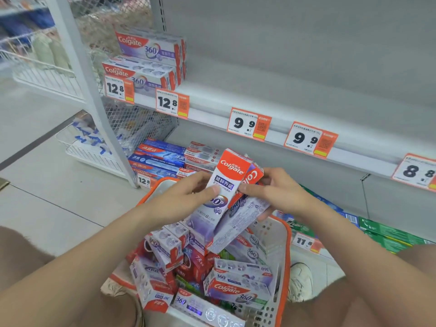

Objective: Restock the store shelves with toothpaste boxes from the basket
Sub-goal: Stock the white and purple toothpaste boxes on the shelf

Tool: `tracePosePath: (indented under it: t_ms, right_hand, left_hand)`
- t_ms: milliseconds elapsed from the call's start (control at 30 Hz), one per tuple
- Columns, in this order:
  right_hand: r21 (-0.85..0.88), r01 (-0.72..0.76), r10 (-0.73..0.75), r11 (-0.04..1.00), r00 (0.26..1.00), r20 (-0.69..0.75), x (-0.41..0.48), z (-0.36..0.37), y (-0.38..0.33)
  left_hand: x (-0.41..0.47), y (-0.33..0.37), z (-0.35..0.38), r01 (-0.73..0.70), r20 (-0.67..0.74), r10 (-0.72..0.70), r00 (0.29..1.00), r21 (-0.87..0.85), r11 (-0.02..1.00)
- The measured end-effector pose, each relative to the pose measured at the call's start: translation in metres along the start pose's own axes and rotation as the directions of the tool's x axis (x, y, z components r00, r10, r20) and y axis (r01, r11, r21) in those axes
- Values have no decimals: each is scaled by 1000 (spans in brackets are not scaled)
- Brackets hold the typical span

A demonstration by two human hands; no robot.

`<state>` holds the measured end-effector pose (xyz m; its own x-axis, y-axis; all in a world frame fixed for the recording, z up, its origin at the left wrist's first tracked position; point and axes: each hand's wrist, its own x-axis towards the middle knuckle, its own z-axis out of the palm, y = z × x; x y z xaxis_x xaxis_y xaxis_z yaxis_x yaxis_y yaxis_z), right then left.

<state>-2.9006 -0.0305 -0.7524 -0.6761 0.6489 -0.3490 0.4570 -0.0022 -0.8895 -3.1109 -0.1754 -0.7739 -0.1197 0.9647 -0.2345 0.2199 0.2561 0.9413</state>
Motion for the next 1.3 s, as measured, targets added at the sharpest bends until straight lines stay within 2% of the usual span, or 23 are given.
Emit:
tracePosePath:
  t_ms: [200, 333, 500, 633, 833, 1000, 1067, 1133, 1200, 1233, 1300]
  right_hand:
    - [96, 7, -14, 995, 997, 73, -5, 4, -10]
    - [120, 57, -68, 991, 994, 90, -3, 5, -11]
    - [122, 119, -105, 985, 987, -118, 0, -4, -14]
    - [234, 219, -143, 947, 942, -304, 2, -9, -21]
    - [334, 408, -221, 850, 851, -477, 0, -1, -29]
    - [299, 559, -276, 773, 721, -635, 1, 0, -46]
    - [328, 599, -241, 731, 676, -697, 2, 0, -56]
    - [467, 594, -170, 655, 719, -674, 6, -1, -68]
    - [625, 510, -123, 591, 822, -555, 12, -4, -79]
    - [671, 455, -102, 585, 862, -497, 16, -4, -85]
    - [700, 396, -41, 595, 884, -466, 28, -4, -91]
  left_hand:
    - [0, 17, -16, -73, 44, 73, 996, 7, 997]
    - [3, 15, -22, 23, 10, -24, 1000, 19, 1000]
    - [2, 16, -25, 168, -248, -173, 953, -41, 985]
    - [4, 23, -34, 175, -405, -205, 891, -112, 978]
    - [-2, 33, -42, 111, -434, -209, 876, -239, 965]
    - [-4, 48, -47, 77, -457, -181, 871, -236, 969]
    - [-5, 53, -51, 60, -495, -148, 856, -190, 980]
    - [-4, 59, -60, 58, -544, -105, 833, -102, 993]
    - [-4, 68, -71, 83, -564, -65, 823, 6, 997]
    - [-4, 73, -77, 96, -579, -49, 814, 50, 994]
    - [-2, 81, -90, 73, -603, -9, 798, 82, 994]
